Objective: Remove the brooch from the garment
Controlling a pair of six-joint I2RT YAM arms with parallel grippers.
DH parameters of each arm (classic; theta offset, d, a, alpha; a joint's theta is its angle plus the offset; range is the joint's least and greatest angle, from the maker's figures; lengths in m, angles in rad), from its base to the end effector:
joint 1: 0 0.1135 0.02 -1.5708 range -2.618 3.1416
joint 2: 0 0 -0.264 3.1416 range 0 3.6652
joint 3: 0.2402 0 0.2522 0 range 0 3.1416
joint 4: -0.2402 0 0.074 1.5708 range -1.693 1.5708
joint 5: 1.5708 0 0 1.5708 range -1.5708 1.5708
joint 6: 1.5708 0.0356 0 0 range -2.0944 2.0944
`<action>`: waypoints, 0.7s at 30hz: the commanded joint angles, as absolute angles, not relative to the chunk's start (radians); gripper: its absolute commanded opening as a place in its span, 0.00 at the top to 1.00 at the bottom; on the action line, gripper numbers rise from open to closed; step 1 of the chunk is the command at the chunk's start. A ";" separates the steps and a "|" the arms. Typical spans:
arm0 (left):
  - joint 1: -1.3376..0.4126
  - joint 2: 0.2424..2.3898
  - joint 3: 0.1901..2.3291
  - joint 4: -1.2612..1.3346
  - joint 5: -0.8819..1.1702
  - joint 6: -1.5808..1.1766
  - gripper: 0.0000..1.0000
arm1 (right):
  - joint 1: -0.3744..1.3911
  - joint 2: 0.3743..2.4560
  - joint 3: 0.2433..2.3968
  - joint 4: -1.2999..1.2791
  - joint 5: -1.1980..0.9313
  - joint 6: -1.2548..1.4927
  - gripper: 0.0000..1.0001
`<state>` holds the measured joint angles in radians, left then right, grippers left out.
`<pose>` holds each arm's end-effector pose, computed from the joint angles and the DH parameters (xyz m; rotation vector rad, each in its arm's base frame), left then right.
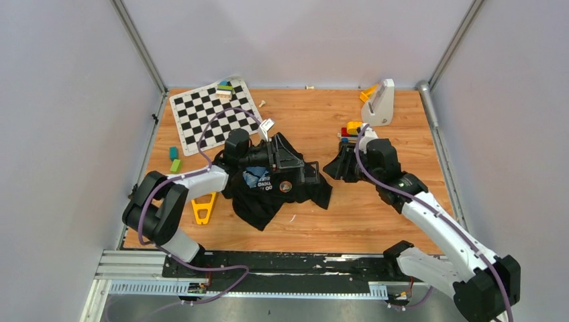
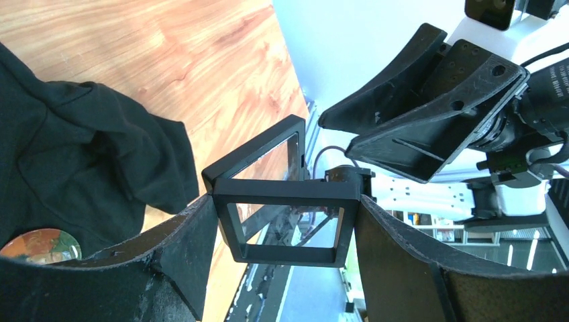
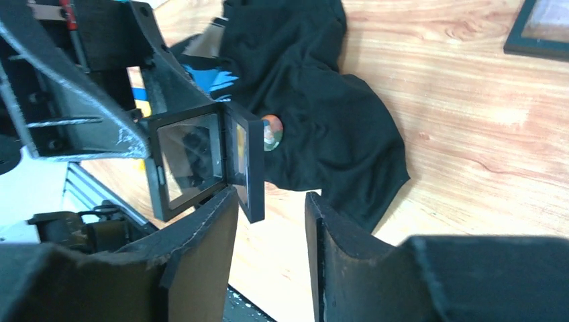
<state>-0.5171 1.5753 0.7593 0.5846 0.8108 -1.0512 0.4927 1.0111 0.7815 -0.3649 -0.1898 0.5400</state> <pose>0.2729 -0.1849 0.2176 0.1297 2.1398 -1.7517 0.1927 0.1111 0.2789 -0.0608 2.2636 0.7801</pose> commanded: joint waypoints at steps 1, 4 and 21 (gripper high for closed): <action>-0.501 1.490 0.754 0.591 0.842 -1.068 1.00 | 0.479 0.942 0.786 -0.341 -0.289 0.524 0.56; -0.500 1.452 0.753 0.578 0.850 -1.070 1.00 | 0.479 0.949 0.801 -0.334 -0.361 0.532 0.54; -0.499 1.385 0.754 0.584 0.889 -1.103 1.00 | 0.465 1.030 0.816 -0.237 -0.568 0.591 0.81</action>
<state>-0.5026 1.4269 0.7528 0.5507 0.8600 -1.0878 0.4797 1.0290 0.7818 -0.3038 -0.5026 0.5682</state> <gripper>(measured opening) 0.749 0.289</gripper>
